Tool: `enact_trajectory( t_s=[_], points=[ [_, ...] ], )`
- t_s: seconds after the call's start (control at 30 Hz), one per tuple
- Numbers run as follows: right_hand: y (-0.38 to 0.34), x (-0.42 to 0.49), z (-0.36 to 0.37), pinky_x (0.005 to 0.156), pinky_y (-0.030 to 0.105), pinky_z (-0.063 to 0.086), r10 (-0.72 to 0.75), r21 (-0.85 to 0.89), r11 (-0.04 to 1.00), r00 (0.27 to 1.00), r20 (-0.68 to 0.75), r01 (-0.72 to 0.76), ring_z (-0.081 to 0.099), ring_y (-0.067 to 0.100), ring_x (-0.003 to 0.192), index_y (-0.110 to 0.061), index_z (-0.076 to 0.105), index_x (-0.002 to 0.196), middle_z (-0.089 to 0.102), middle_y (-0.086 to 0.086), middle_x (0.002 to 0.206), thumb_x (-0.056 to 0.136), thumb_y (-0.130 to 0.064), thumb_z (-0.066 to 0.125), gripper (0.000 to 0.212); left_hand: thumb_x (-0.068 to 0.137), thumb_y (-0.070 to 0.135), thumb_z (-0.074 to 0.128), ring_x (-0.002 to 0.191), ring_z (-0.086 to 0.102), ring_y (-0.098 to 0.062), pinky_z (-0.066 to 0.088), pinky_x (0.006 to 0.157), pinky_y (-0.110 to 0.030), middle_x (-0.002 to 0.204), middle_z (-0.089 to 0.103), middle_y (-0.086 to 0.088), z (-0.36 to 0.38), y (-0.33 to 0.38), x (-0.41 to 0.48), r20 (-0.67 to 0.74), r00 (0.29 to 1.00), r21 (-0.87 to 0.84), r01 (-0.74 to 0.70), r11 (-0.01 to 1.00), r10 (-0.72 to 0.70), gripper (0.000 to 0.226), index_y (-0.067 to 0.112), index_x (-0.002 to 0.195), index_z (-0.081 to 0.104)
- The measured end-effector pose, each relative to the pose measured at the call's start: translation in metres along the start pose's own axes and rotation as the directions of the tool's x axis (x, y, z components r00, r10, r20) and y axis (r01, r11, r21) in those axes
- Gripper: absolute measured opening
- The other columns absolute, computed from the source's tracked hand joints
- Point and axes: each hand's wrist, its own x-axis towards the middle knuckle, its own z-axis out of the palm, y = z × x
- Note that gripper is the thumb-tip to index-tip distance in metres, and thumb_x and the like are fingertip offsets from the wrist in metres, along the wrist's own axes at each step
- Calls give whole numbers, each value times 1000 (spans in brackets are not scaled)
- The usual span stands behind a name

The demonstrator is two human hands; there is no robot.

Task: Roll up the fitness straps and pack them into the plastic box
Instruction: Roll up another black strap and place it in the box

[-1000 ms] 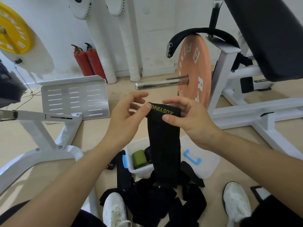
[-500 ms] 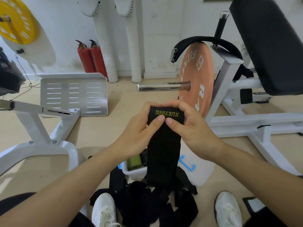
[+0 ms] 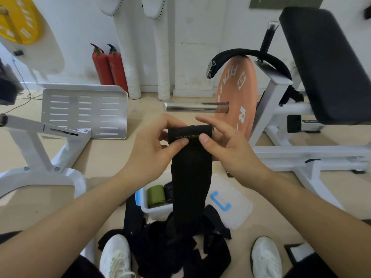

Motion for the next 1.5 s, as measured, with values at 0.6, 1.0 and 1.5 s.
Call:
enact_trajectory(
  t_s=[0.6,1.0,1.5],
  points=[
    [8,3,-9,93,36,58,-58,53,997,998,20,57,70,23,105,-5,70,109,71,11,110,84,1,75,27,84,38,65,104,72,-18,61,81,-31,110,74,2,-2,10,-3,304,854,-260,501,826,-422,49,25,132,61],
    [11,1,-2,83,31,61,-224,-224,950,975,0,219,63,17,115,-2,70,87,66,2,121,80,4,79,13,96,15,63,99,74,-24,63,79,-36,107,74,-8,0,9,-3,206,895,-335,445,830,-396,29,20,125,69],
    [3,6,5,106,45,50,240,347,893,956,171,-286,62,20,124,-39,71,117,68,2,128,105,-46,32,41,92,9,69,108,62,-14,58,82,-32,109,60,25,0,3,-4,85,989,134,-136,982,125,39,34,121,60]
  ],
)
